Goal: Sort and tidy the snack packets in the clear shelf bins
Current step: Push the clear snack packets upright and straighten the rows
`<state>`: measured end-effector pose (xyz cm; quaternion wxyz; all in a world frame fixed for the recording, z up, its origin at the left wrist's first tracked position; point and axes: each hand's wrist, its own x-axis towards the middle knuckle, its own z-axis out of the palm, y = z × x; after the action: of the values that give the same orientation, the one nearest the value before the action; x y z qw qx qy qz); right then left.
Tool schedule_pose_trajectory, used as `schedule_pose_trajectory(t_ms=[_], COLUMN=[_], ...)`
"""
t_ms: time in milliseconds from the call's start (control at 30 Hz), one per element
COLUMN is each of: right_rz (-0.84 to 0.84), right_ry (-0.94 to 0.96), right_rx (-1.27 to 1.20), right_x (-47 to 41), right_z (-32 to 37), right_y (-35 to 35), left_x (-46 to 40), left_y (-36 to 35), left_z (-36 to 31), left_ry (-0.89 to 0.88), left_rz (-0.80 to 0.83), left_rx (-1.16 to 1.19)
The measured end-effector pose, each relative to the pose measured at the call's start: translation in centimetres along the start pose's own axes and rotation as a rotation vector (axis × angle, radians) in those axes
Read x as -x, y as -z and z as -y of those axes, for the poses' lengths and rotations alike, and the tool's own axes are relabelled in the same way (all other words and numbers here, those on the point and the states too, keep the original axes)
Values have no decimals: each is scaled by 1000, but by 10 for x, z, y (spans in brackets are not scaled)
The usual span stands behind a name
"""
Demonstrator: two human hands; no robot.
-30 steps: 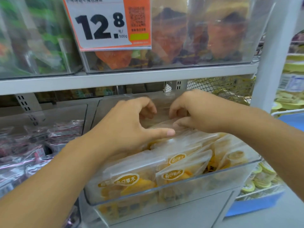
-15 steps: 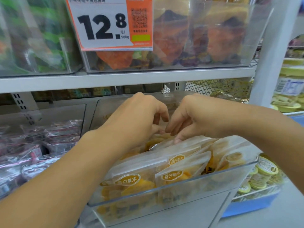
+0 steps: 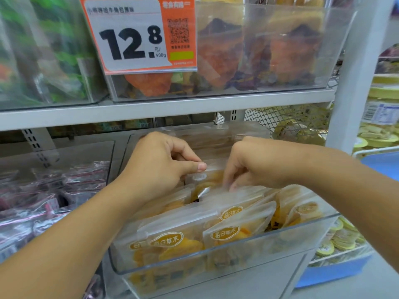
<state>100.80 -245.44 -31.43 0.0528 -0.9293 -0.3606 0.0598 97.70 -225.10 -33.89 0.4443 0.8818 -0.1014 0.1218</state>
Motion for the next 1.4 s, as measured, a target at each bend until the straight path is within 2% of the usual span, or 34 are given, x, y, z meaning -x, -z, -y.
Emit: schedule_pose_trajectory(t_ms=[100, 167, 300, 467, 533, 600, 633, 700, 800, 867, 967, 1100, 1267, 1400], right_rz=[-230, -341, -257, -285, -273, -369, -427, -417, -299, -314, -345, -229, -295, -394], right_ry=[-9, -21, -24, -99, -101, -89, -58, 16, 40, 63, 147, 166, 53, 60], right_rx=[4, -39, -15, -109, -71, -21, -54, -202, -157, -146, -254, -162, 41, -53], right_x=[0, 2, -3, 3, 15, 34, 44, 59, 55, 47, 44, 46, 45, 52], right_z=[-8, -11, -1, -3, 1, 7, 11, 22, 29, 33, 39, 41, 30, 21], right_y=[-2, -2, -11, -10, -5, 2, 5, 6, -6, -12, -11, -10, -3, -17], left_x=[0, 0, 3, 3, 10, 22, 29, 39, 41, 43, 51, 57, 55, 64], left_y=[2, 2, -3, 7, 15, 24, 28, 31, 34, 38, 46, 51, 50, 46], left_z=[1, 2, 1, -8, -15, -22, -25, -27, -20, -16, -14, -18, -23, -27], left_ry=[55, 70, 21, 12, -63, -172, -232, -293, -292, -302, -278, -216, -129, -110], left_rz=[-52, -45, 28, 77, 74, 94, 139, 278, 340, 321, 263, 259, 262, 322], left_rx=[130, 136, -155, -225, -295, -342, -371, -455, -447, -400, -386, -447, -539, -559])
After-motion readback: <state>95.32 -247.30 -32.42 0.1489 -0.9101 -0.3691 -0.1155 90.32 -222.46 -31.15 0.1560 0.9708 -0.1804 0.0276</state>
